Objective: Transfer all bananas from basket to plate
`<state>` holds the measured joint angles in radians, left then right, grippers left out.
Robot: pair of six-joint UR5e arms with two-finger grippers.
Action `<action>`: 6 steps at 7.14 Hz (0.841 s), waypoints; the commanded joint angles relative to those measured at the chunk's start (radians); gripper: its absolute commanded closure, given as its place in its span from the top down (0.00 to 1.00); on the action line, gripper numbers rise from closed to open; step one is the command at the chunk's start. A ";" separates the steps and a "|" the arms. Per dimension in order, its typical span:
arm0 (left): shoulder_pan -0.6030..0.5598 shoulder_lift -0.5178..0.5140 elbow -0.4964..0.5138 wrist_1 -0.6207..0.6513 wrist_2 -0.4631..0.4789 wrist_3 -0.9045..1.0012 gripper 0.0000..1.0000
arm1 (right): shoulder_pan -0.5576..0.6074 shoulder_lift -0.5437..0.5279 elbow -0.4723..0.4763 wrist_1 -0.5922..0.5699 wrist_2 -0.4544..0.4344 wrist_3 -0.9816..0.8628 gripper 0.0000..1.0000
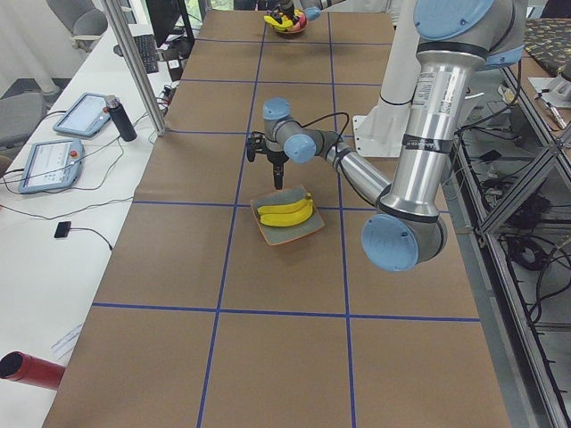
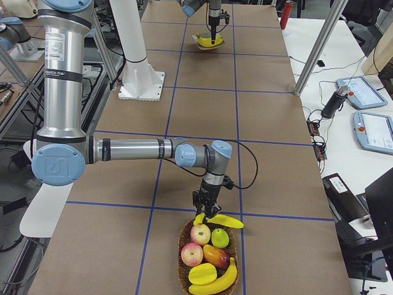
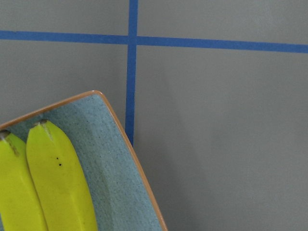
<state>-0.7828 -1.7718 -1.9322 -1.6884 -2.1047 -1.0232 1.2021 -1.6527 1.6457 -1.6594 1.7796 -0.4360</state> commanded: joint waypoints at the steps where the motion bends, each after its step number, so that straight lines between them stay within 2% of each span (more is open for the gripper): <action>1: 0.000 -0.002 0.025 -0.016 0.000 0.000 1.00 | 0.080 0.002 0.058 -0.002 -0.015 -0.006 0.00; 3: -0.001 -0.008 0.070 -0.071 0.000 0.000 1.00 | 0.091 0.116 0.074 -0.022 -0.014 0.014 0.00; 5: -0.001 -0.038 0.068 -0.071 0.000 -0.003 1.00 | 0.077 0.348 0.063 -0.196 0.001 0.090 0.00; 6: -0.001 -0.064 0.073 -0.071 0.000 -0.008 1.00 | 0.017 0.463 0.060 -0.282 0.039 0.197 0.00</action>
<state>-0.7839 -1.8091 -1.8629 -1.7585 -2.1050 -1.0266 1.2666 -1.3237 1.7092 -1.8408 1.7871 -0.3387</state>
